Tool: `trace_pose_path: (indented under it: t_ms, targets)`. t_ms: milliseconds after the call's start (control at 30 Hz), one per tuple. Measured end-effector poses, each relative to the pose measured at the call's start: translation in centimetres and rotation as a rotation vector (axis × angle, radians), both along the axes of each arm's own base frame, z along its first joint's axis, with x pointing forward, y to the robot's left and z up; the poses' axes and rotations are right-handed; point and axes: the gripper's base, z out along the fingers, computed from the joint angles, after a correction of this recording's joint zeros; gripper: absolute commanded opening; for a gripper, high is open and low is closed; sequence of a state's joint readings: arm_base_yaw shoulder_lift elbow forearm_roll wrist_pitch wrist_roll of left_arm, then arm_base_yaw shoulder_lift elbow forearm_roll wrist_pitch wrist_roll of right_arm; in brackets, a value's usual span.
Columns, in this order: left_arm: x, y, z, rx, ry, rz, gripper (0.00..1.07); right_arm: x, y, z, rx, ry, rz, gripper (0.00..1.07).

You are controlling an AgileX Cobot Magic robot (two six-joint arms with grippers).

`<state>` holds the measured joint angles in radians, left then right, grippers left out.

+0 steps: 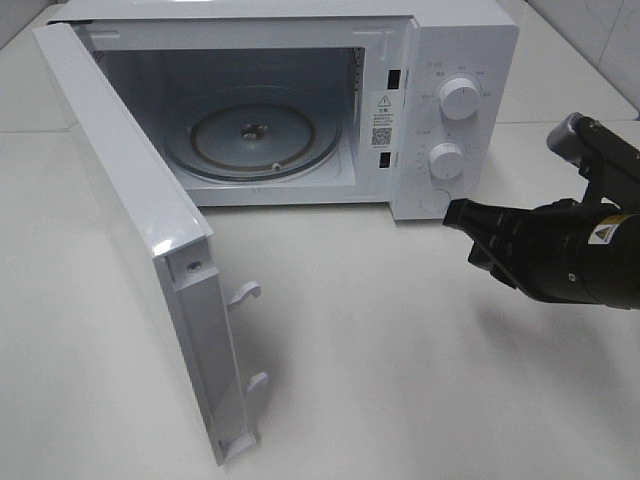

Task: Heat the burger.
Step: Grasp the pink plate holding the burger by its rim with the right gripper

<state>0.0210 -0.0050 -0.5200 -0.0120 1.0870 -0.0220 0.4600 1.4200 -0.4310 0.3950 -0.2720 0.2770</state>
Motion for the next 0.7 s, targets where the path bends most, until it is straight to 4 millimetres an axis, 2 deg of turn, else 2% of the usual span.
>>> trace_pose_path:
  t_ms: [33,167,200,233,267,300,333,367,400,433,467,500,533,567,700]
  targets:
    - [0.0,0.0,0.0,0.0,0.0,0.0,1.01,-0.7,0.0,0.4,-0.049,0.021,0.076,0.0]
    - [0.0,0.0,0.0,0.0,0.0,0.0,1.01,-1.4,0.1,1.0,-0.103,0.058,0.179,0.06]
    - [0.0,0.0,0.0,0.0,0.0,0.0,1.01,-1.6,0.2,1.2,-0.117,0.073,0.213,0.09]
    - [0.0,0.0,0.0,0.0,0.0,0.0,1.01,-1.8,0.4,1.6,-0.142,0.098,0.268,0.2]
    - [0.0,0.0,0.0,0.0,0.0,0.0,1.01,-1.8,0.4,1.6,-0.142,0.098,0.268,0.2]
    - [0.0,0.0,0.0,0.0,0.0,0.0,1.01,-1.8,0.5,1.9,-0.167,0.125,0.316,0.33]
    - [0.0,0.0,0.0,0.0,0.0,0.0,1.01,-1.8,0.5,1.9,-0.167,0.125,0.316,0.33]
    - [0.0,0.0,0.0,0.0,0.0,0.0,1.01,-1.8,0.6,2.1,-0.183,0.132,0.339,0.42]
    - [0.0,0.0,0.0,0.0,0.0,0.0,1.01,-1.7,0.7,2.5,-0.211,0.146,0.377,0.6]
    - [0.0,0.0,0.0,0.0,0.0,0.0,1.01,-1.7,0.7,2.5,-0.211,0.146,0.377,0.6]
    - [0.0,0.0,0.0,0.0,0.0,0.0,1.01,-1.6,0.8,2.6,-0.233,0.154,0.404,0.7]
    - [0.0,0.0,0.0,0.0,0.0,0.0,1.01,-1.5,0.8,3.0,-0.264,0.172,0.435,0.88]
    - [0.0,0.0,0.0,0.0,0.0,0.0,1.01,-1.5,0.8,3.0,-0.264,0.172,0.435,0.88]
    - [0.0,0.0,0.0,0.0,0.0,0.0,1.01,-1.4,0.8,3.4,-0.29,0.191,0.449,1.01]
    - [0.0,0.0,0.0,0.0,0.0,0.0,1.01,-1.4,0.6,3.8,-0.323,0.239,0.443,1.01]
